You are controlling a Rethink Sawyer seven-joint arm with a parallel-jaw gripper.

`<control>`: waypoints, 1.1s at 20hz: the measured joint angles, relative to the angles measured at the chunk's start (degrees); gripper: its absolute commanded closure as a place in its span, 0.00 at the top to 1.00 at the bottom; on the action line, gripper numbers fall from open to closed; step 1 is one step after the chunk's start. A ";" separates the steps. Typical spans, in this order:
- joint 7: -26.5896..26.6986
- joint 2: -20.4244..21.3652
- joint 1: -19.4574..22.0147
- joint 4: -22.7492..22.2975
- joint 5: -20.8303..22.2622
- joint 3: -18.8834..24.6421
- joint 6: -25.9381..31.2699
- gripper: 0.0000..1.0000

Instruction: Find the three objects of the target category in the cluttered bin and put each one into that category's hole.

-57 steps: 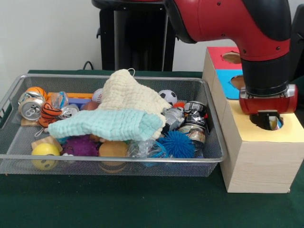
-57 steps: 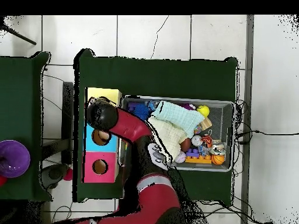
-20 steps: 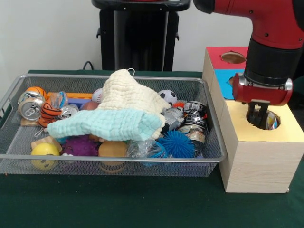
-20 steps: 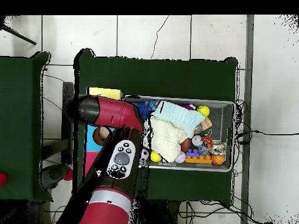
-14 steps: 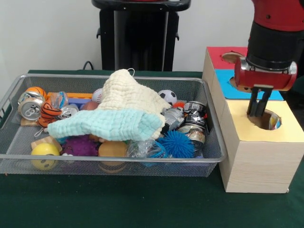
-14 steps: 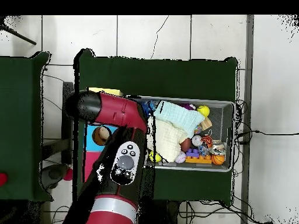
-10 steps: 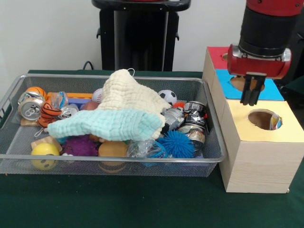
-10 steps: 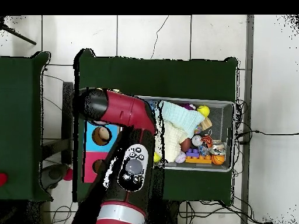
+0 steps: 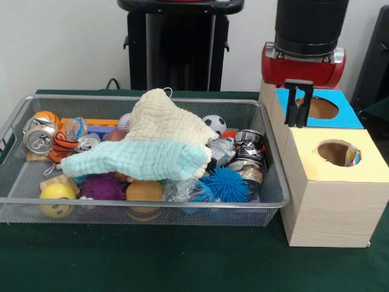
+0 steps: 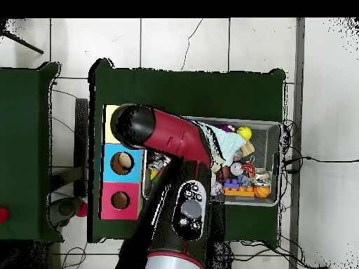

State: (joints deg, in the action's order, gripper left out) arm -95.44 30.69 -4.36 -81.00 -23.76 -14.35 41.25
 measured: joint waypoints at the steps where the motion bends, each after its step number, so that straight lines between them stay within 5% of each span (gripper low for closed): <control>1: 0.00 0.38 0.72 -0.90 -0.70 0.86 -1.32 0.00; 8: 0.00 2.33 6.70 -7.80 -6.34 9.40 -10.37 0.00; 16: 0.00 3.24 13.01 -14.28 -10.31 20.56 -12.36 0.00; 22: 0.00 3.57 14.13 -16.26 -10.31 24.10 -12.37 0.00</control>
State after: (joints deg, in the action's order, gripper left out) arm -95.44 34.26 9.77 -97.26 -34.06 9.76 28.88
